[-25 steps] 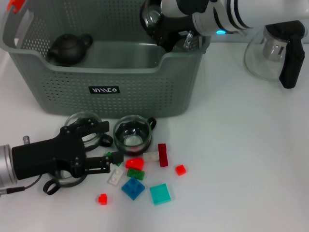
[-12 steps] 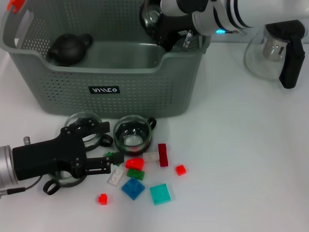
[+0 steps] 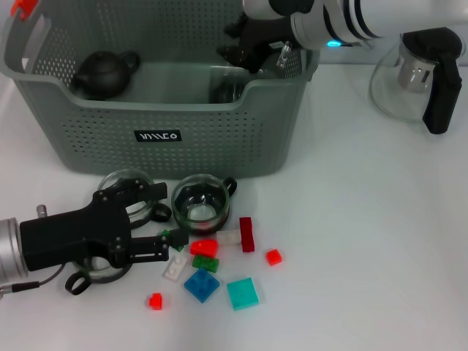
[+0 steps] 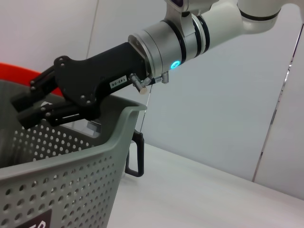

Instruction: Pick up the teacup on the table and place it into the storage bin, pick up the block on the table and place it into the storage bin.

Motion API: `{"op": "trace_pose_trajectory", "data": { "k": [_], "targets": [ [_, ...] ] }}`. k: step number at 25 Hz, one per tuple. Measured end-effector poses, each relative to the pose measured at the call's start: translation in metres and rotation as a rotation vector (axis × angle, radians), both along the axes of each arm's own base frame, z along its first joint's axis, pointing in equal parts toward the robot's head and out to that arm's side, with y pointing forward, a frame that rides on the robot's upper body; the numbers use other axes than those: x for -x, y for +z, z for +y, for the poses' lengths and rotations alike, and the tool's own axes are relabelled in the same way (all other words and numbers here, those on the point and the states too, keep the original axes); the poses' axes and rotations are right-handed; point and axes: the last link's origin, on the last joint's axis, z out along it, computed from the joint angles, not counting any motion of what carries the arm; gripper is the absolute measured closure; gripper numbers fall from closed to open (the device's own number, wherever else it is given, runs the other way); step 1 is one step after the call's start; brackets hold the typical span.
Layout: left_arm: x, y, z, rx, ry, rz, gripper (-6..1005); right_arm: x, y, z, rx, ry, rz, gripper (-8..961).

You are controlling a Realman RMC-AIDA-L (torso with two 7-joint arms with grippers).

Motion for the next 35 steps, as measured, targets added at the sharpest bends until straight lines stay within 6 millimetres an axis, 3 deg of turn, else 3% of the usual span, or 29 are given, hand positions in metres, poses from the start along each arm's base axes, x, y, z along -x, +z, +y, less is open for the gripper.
{"op": "trace_pose_trajectory", "data": {
  "k": [4,9,17,23,35],
  "targets": [
    [0.0,0.001,0.0,0.001,0.001,0.0,69,0.003,0.003,0.001,-0.01,0.005,0.009,717],
    [0.001,0.001,-0.001,0.001,0.004,-0.001,69,0.012,0.014,0.005,-0.042,0.021,0.039,525],
    [0.003,0.003,-0.001,-0.002,0.007,0.004,69,0.047,0.061,0.002,-0.116,0.096,0.229,449],
    [0.004,0.005,-0.002,0.004,-0.001,0.014,69,0.054,0.095,-0.035,-0.037,0.157,0.365,448],
    [0.013,0.013,-0.008,0.013,-0.004,0.048,69,0.009,0.113,-0.134,0.301,0.165,0.32,447]
  ]
}}
